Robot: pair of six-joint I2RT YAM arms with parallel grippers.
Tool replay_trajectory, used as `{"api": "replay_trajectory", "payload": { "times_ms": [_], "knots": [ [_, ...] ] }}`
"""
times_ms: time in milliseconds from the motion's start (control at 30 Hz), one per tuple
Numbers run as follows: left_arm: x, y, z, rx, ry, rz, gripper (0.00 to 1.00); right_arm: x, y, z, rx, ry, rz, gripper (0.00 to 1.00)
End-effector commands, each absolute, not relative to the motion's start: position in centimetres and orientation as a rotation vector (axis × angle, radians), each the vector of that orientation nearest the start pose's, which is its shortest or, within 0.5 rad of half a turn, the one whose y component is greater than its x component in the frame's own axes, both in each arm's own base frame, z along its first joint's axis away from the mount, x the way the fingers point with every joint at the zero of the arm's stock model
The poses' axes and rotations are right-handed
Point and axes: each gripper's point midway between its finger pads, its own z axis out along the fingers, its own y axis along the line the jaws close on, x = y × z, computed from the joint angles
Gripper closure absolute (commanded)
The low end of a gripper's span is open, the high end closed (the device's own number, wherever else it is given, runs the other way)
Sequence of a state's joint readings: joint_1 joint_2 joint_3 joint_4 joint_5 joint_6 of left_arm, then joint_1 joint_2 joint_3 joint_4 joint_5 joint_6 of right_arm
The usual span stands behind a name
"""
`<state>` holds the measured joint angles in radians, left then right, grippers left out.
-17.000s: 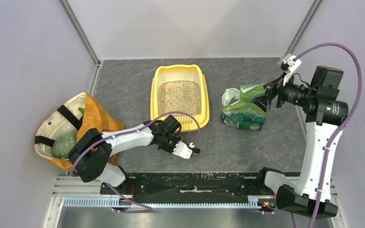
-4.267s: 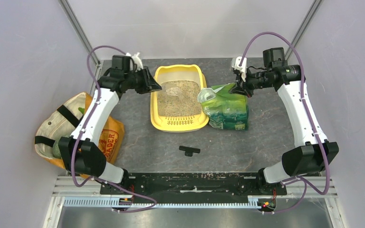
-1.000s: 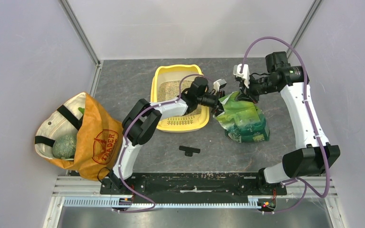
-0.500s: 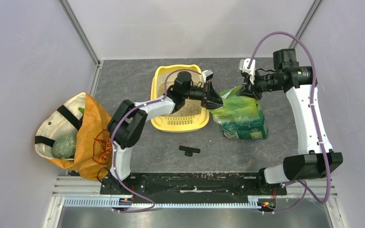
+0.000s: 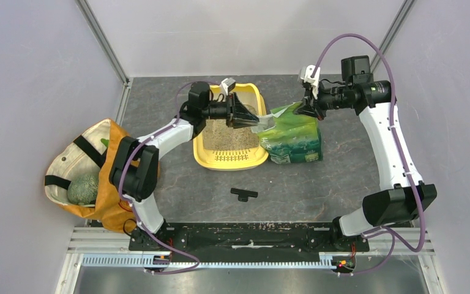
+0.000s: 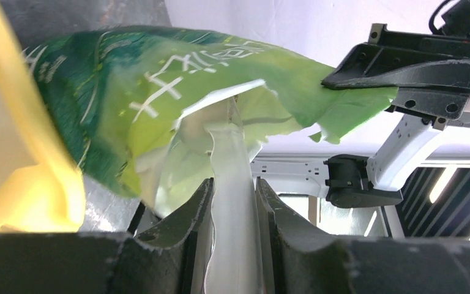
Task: Fill the litter box with clean litter
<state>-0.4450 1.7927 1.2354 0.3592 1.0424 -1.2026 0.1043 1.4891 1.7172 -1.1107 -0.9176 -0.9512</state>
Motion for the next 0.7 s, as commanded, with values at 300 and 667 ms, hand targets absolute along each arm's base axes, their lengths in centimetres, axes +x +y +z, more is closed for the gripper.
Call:
{"api": "replay_trajectory", "payload": {
  "times_ms": [300,667],
  "knots": [
    [32.1,-28.4,27.0,0.113,2.141,-1.906,0.98,34.4,17.3,34.2,-1.384,1.451,0.556,1.0],
    [32.7,-25.2,28.2,0.005,2.079,-1.943,0.98,34.2,17.5,33.6,-1.399,1.46,0.562,1.0]
  ]
}}
